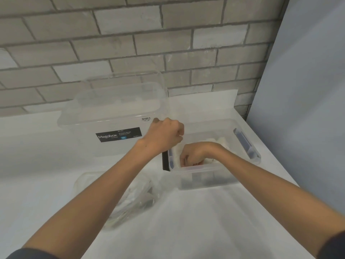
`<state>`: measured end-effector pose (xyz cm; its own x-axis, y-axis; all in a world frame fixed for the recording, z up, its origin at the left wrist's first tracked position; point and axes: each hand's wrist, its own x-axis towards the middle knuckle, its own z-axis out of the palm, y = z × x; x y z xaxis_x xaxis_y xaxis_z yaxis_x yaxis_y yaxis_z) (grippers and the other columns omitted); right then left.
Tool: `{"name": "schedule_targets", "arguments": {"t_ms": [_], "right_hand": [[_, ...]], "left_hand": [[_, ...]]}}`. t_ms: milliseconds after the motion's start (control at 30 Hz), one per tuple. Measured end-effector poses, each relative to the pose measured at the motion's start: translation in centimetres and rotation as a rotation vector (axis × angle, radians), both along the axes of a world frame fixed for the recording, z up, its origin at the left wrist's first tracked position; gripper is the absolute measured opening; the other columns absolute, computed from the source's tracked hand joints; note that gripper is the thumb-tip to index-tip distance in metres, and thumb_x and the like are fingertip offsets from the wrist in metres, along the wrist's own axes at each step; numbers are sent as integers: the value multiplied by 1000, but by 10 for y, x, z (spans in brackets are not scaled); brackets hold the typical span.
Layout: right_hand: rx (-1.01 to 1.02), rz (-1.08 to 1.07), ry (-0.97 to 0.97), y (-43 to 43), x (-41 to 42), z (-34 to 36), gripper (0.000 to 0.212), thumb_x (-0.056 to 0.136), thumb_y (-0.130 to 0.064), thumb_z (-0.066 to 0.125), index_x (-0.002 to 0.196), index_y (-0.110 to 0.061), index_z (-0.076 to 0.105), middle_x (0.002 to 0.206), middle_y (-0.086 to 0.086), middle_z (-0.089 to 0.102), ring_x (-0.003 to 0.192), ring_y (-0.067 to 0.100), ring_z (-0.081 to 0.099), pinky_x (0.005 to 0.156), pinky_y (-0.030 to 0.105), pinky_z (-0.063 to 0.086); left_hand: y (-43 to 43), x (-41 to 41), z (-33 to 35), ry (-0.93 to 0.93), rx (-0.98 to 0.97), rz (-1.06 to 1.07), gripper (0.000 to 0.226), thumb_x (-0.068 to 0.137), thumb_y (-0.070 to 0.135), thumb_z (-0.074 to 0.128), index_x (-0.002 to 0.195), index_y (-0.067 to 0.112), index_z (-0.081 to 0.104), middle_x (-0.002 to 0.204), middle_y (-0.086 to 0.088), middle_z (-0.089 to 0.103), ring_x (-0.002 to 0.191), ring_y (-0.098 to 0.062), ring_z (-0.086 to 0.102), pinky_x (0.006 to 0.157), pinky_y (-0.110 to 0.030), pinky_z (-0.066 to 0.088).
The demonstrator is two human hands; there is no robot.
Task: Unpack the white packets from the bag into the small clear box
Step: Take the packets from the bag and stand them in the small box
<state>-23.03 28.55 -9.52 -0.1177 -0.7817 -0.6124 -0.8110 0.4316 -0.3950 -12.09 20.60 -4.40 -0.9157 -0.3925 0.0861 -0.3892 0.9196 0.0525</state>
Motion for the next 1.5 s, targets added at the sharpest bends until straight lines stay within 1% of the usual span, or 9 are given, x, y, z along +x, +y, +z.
{"name": "schedule_targets", "arguments": {"t_ms": [167,300,533,733,900,1000,1167,1333,1500], "right_hand": [[24,28,84,-4,8,0,31,85,-1,53,109,-14,69,93,1,59,82,20,57,62,22,50],[-17,-44,98,-3,5,12,28,85,-1,57,106,-14,70,83,1,63,69,16,64,63,22,53],[-368,-168,78,-2,15,71,21,87,-1,57,102,-11,68,92,11,71,78,16,72,66,24,56],[-591,-114,-76,-13,86,106,16,89,-7,57,97,-14,69,85,5,72,74,11,72,63,19,55],[-522,-15,-104,-30,141,84,17,88,-7,57,99,-11,69,86,8,73,75,13,72,65,23,56],[-438,3,-69,-37,162,57,19,88,-5,56,101,-8,69,87,11,72,75,15,70,65,25,55],[-360,-14,68,-39,179,11,20,89,-1,53,98,-10,69,81,2,60,73,20,67,69,23,52],[-319,-58,187,-39,178,-13,25,81,1,62,100,-14,68,103,7,48,90,29,63,81,36,55],[-365,-133,214,-37,179,-20,22,85,-1,58,102,-12,67,106,8,51,88,27,62,68,26,46]], "left_hand": [[-4,22,2,82,69,23,17,91,23,54,101,23,67,99,9,70,94,-18,61,92,-37,43],[-10,39,-1,121,111,46,17,90,25,55,102,25,67,97,12,70,93,-17,61,89,-35,41],[-27,87,7,139,165,132,19,91,28,56,107,26,67,101,12,69,98,-15,59,88,-34,42],[-47,140,6,137,230,208,12,90,32,60,99,30,67,96,16,67,92,-12,60,72,-31,43],[-59,181,-11,18,365,231,9,87,30,61,86,31,70,88,13,66,89,-13,60,79,-31,49],[-62,197,-31,-52,502,189,16,84,14,60,79,26,70,78,5,70,76,-11,64,72,-20,49],[-55,199,-72,-122,534,169,26,83,-1,54,89,17,71,69,10,63,73,-9,62,79,-21,50],[-45,187,-104,-86,597,200,23,87,22,60,108,14,66,102,-5,70,99,-21,62,88,-30,49],[-35,177,-116,-116,542,287,31,86,48,56,107,25,60,102,6,66,96,-19,62,84,-36,51]]}}
